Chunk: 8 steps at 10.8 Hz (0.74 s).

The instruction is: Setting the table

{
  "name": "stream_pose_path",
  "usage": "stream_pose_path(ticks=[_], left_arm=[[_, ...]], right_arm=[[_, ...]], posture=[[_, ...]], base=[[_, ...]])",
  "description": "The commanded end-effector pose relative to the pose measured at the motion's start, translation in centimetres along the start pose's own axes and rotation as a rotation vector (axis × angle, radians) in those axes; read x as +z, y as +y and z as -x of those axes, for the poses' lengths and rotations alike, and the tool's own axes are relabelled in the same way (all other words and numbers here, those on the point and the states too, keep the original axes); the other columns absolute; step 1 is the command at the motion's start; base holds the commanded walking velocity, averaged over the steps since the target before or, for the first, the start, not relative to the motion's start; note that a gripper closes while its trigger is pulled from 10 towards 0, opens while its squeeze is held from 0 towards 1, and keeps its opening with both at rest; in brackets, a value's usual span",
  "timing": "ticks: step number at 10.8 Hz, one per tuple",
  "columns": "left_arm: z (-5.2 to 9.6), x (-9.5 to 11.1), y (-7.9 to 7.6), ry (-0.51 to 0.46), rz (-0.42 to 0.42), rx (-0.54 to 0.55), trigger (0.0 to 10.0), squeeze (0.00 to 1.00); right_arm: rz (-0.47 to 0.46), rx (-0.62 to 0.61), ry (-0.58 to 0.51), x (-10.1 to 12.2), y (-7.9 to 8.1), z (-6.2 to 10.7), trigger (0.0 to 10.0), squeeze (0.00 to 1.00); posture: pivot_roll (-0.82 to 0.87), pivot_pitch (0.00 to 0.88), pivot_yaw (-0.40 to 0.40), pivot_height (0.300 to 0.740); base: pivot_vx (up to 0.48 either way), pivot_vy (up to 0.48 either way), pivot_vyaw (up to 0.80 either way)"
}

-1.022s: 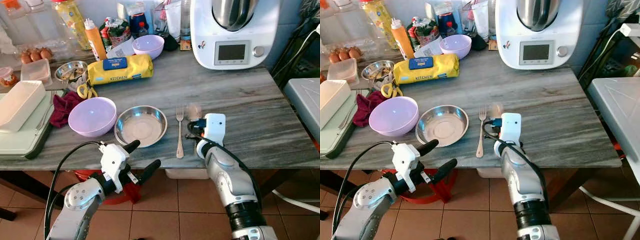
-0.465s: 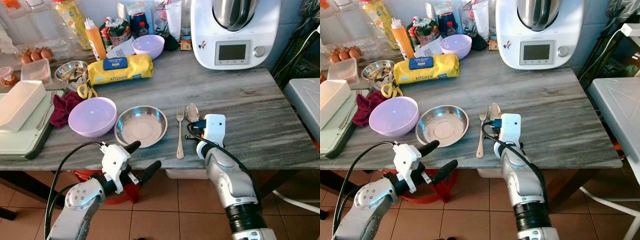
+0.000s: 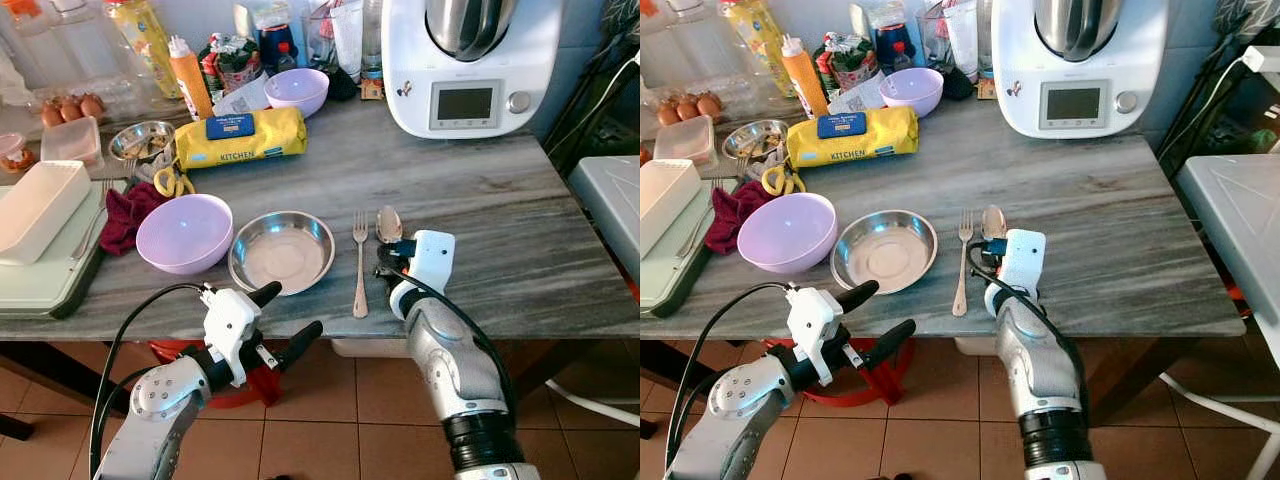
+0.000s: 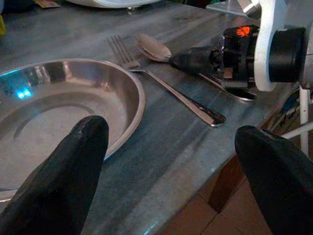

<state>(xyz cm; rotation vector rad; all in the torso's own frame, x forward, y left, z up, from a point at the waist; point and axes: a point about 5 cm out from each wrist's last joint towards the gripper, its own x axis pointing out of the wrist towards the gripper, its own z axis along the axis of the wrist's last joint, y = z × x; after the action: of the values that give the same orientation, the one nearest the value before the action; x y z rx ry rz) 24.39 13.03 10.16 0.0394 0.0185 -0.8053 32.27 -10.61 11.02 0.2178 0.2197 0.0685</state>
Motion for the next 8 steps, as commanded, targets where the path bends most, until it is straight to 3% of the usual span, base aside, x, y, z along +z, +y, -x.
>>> stream_pose_path(ticks=[1, 4, 8], left_arm=[[0.2, 0.4, 0.2, 0.003, -0.022, 0.002, 10.0, 0.0], [0.1, 0.2, 0.3, 0.003, -0.028, 0.003, 10.0, 0.0], [-0.2, 0.0, 0.3, -0.002, -0.028, 0.011, 10.0, 0.0]], right_arm=[[-0.033, -0.055, 0.063, -1.6, -1.2, 0.3, 10.0, 1.0], [0.016, 0.006, -0.091, 1.2, -0.4, 0.3, 10.0, 1.0], [0.098, 0.166, -0.322, 5.5, 2.9, 1.5, 10.0, 1.0]], posture=[[0.0, 0.126, 0.111, 0.74], [-0.01, 0.125, 0.108, 0.74], [-0.01, 0.116, 0.101, 0.74]], base=[[0.0, 0.0, 0.0], [0.0, 0.0, 0.0], [0.0, 0.0, 0.0]])
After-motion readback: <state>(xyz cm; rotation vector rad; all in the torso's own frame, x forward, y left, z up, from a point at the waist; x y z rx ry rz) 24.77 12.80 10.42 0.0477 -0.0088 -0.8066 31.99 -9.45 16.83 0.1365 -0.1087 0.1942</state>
